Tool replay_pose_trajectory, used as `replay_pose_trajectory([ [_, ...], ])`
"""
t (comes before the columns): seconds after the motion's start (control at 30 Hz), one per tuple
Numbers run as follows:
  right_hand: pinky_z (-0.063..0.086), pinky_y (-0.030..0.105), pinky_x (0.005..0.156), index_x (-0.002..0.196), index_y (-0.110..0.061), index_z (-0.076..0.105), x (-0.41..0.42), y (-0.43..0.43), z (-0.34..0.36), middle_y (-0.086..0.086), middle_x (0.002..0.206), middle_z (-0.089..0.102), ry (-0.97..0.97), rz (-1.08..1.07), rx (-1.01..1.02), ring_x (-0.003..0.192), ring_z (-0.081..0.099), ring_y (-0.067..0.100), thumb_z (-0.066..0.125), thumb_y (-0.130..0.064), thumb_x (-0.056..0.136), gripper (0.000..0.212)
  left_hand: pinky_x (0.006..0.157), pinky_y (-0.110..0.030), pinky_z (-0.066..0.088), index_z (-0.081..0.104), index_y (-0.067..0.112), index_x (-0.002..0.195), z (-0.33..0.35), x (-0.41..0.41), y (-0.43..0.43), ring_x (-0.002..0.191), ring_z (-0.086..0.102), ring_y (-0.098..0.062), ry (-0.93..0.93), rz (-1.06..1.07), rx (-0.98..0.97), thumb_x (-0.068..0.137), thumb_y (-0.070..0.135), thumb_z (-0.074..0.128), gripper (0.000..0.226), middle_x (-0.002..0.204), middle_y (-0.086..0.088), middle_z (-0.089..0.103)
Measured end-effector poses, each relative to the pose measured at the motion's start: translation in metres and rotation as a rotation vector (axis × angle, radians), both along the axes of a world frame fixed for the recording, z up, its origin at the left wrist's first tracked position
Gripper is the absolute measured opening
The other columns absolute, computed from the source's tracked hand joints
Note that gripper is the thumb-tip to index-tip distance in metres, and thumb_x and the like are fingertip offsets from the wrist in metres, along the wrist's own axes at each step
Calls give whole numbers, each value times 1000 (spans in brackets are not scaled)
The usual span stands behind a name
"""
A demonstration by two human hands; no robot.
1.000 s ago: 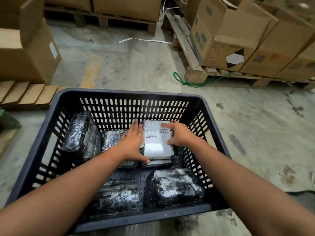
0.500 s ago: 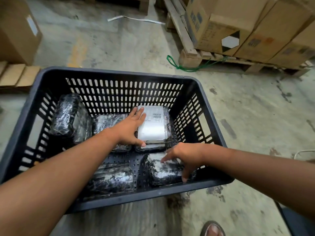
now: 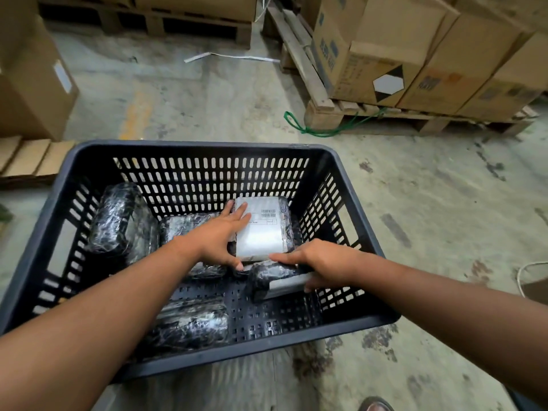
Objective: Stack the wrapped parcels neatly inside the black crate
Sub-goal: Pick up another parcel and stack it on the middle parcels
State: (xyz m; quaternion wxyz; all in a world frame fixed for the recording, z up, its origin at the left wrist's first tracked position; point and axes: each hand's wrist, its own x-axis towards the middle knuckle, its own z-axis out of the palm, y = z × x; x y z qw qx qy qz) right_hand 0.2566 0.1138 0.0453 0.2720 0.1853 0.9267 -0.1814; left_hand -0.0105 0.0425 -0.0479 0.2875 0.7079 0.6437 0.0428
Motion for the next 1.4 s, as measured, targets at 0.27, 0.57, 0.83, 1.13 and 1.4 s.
replay_pose_trajectory([
  [0.27, 40, 22, 101, 159, -32, 37, -5, 32, 30, -6, 144, 58, 122, -285, -141, 116, 56, 7, 85, -39, 82, 91, 123, -41, 9, 29, 46, 152, 41, -3, -17, 150, 16, -12, -332, 98, -98, 74, 38, 87, 98, 165, 13, 16],
  [0.57, 62, 53, 85, 139, -22, 54, -19, 79, 93, 18, 111, 78, 435, -672, -576, 99, 77, 37, 86, -8, 82, 66, 109, -34, 36, 4, 64, 149, 106, 27, -30, 136, 39, -9, -486, 132, 333, 90, 27, 73, 99, 148, 11, 36],
  [0.83, 61, 43, 93, 119, -23, 68, -34, 60, 110, -3, 125, 70, 917, -704, -404, 112, 72, 18, 89, -18, 80, 44, 118, -35, 32, 27, 57, 147, 115, 1, -22, 138, 44, -6, -818, 320, 409, 80, 18, 73, 90, 148, 23, 48],
  [1.13, 2, 36, 123, 165, -36, -1, -42, 24, 51, 6, 170, -25, 474, -543, -117, 156, -20, 19, 101, -51, 50, 154, 101, -50, 51, 35, 49, 150, 88, -7, -15, 136, 49, -23, -1060, 582, 231, 84, 8, 79, 89, 154, 3, 46],
  [1.4, 6, 42, 128, 165, -26, -5, -43, 34, 2, 12, 172, -15, 389, -642, -119, 158, -10, 26, 101, -46, 53, 155, 124, -40, 14, 16, 23, 160, 59, 9, -2, 151, 16, -13, -539, 466, 169, 91, 24, 72, 89, 165, 9, 15],
])
